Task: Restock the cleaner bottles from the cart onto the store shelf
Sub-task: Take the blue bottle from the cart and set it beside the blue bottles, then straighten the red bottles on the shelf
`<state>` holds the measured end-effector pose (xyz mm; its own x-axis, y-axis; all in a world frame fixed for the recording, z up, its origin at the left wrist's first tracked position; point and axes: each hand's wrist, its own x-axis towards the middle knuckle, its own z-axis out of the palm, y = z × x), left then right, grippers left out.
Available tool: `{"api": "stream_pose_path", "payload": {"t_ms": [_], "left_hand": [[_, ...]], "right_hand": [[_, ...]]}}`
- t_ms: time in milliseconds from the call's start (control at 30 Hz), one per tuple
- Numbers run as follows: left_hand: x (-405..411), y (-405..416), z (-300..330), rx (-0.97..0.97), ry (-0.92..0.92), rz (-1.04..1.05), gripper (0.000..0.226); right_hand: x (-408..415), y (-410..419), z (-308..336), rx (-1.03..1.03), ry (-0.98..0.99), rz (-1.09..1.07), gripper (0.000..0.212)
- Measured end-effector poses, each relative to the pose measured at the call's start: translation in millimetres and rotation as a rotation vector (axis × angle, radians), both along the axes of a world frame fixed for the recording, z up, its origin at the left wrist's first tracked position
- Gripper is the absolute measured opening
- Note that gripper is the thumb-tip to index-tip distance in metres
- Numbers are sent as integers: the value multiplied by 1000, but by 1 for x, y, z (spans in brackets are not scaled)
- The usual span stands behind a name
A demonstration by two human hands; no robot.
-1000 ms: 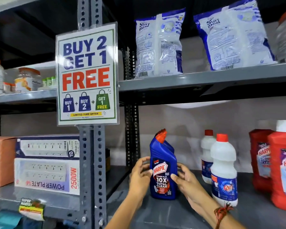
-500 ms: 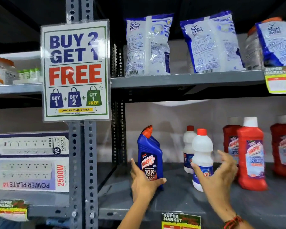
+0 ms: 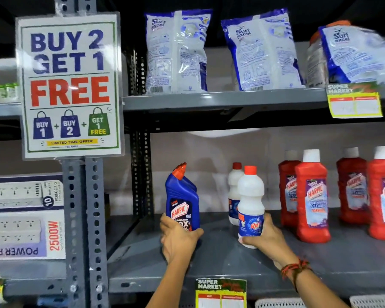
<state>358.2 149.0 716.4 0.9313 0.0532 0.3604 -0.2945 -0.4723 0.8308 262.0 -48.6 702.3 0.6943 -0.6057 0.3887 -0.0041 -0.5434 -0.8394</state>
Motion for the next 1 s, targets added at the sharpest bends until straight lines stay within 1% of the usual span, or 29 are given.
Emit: {"api": "stream_pose_path", "payload": {"t_ms": [200, 267, 333, 400, 433, 467, 500, 567, 600, 667, 767, 867, 933, 1000], "left_hand": [[-1, 0, -2, -2, -8, -4, 108], [-2, 1, -1, -43, -2, -19, 116], [0, 6, 0, -96, 29, -47, 133], [-5, 10, 3, -124, 72, -81, 146], [-9, 13, 4, -133, 62, -75, 148], [-17, 15, 6, -128, -8, -50, 146], [-27, 16, 8, -115, -129, -17, 140], [-55, 12, 14, -95, -394, -4, 119], [-70, 6, 18, -113, -478, -21, 109], [-99, -14, 29, -162, -571, -93, 94], [-140, -54, 37, -208, -632, -227, 81], [-179, -92, 43, -273, -659, -330, 75], [-197, -116, 42, -280, -634, -377, 75], [-209, -142, 32, -266, -571, -372, 79]], "right_hand": [[4, -3, -4, 1, -12, 26, 77], [4, -5, -5, 14, -28, 35, 81], [3, -2, -4, 12, -35, 60, 94], [-3, -1, 1, 8, -50, 89, 118], [-5, 2, 3, 10, -48, 99, 128], [-13, 3, 6, 18, -48, 97, 135], [-20, 3, 8, 26, -50, 86, 137], [-41, 2, 12, 21, -99, 25, 130], [-49, 2, 14, 9, -145, -8, 123], [-71, 0, 21, -26, -252, -60, 108], [-108, -8, 33, -127, -300, -192, 96], [-155, -33, 44, -232, -355, -314, 89], [-183, -58, 49, -272, -376, -370, 85], [-203, -90, 48, -254, -387, -457, 85]]}}
